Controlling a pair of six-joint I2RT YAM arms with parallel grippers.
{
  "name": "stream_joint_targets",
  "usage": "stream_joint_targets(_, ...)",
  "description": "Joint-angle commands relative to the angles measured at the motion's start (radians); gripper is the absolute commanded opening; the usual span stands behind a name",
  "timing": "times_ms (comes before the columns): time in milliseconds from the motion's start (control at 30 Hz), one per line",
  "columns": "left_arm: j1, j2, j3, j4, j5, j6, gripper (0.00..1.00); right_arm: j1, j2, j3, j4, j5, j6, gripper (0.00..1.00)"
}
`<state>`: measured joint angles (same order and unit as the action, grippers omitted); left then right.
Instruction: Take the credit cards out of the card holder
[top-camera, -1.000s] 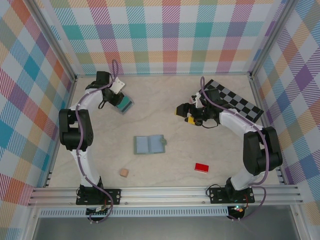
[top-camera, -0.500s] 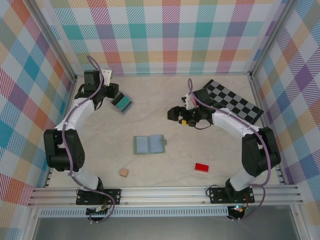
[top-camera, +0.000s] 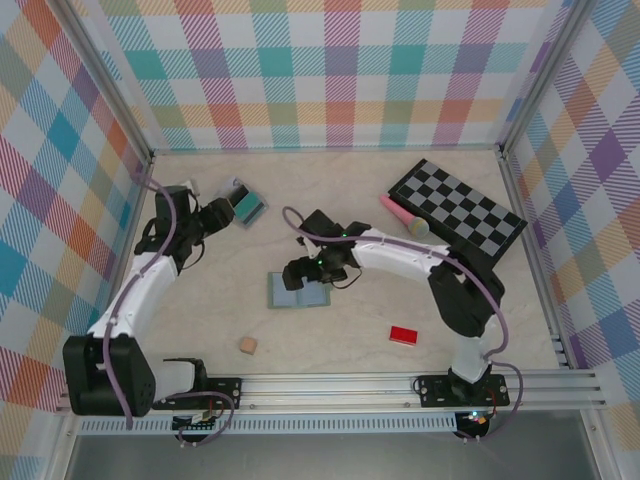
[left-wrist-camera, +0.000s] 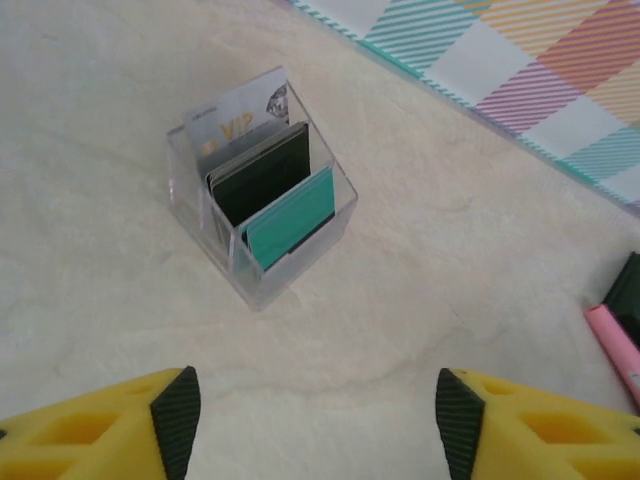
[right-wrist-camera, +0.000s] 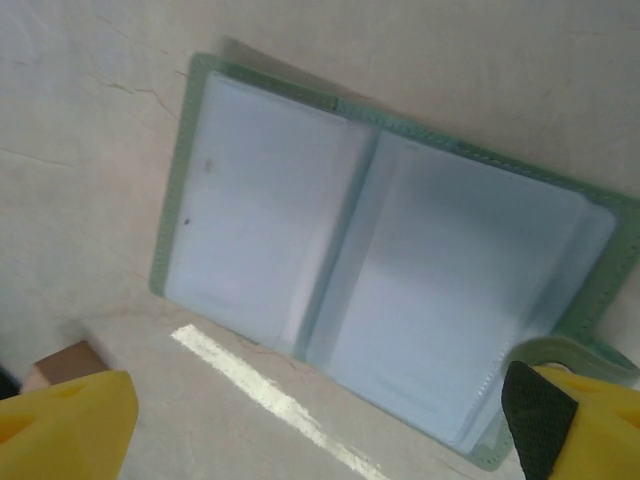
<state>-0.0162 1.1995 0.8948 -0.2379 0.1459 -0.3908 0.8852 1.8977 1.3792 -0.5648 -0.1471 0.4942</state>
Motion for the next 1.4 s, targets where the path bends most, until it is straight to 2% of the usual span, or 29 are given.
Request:
stream_joint_targets(0,0.010,-0.050,-0.016,-0.167,0.024,-0.120,0.89,0.038,0.056,0.082,-0.087,0.107,0.044,0.95)
stream_joint_targets(33,0.010,-0.048,-0.003,-0.222,0.034,-0.126,0.90,0.042,0.072,0.094,-0.088,0.105,0.059,0.95)
stream_joint_targets(133,0.010,-0.028,-0.001,-0.288,0.156,-0.139,0.90,0.043,0.101,0.107,-0.086,0.098,0.102,0.93)
stream_joint_targets(267,0.001,0.027,-0.046,-0.247,0.359,-0.192,0.82,0.042,0.133,0.117,-0.088,0.098,0.142,0.90)
stream_joint_targets(333,-0.022,0.046,-0.076,-0.209,0.396,-0.215,0.79,0.042,0.150,0.125,-0.102,0.108,0.161,0.87)
stream_joint_targets(500,-0.134,0.087,-0.128,-0.157,0.381,-0.218,0.70,0.041,0.164,0.123,-0.115,0.126,0.180,0.84)
stream_joint_targets(600,-0.182,0.118,-0.155,-0.139,0.351,-0.224,0.59,0.040,0.168,0.118,-0.118,0.126,0.179,0.80)
stream_joint_targets(733,-0.228,0.162,-0.175,-0.101,0.364,-0.235,0.38,0.035,0.170,0.103,-0.114,0.129,0.182,0.75)
stream_joint_targets(800,-0.242,0.183,-0.168,-0.114,0.339,-0.232,0.32,0.031,0.172,0.097,-0.109,0.121,0.181,0.72)
stream_joint_targets(1033,-0.266,0.259,-0.156,-0.125,0.291,-0.227,0.30,0.028,0.174,0.087,-0.093,0.100,0.175,0.69)
stream_joint_targets(1167,-0.293,0.316,-0.132,-0.129,0.304,-0.211,0.30,0.026,0.179,0.084,-0.089,0.092,0.171,0.68)
stream_joint_targets(1333,-0.314,0.355,-0.114,-0.115,0.322,-0.210,0.25,0.023,0.184,0.080,-0.083,0.082,0.168,0.65)
stream_joint_targets(1367,-0.317,0.361,-0.111,-0.117,0.323,-0.210,0.20,0.023,0.185,0.080,-0.081,0.078,0.168,0.63)
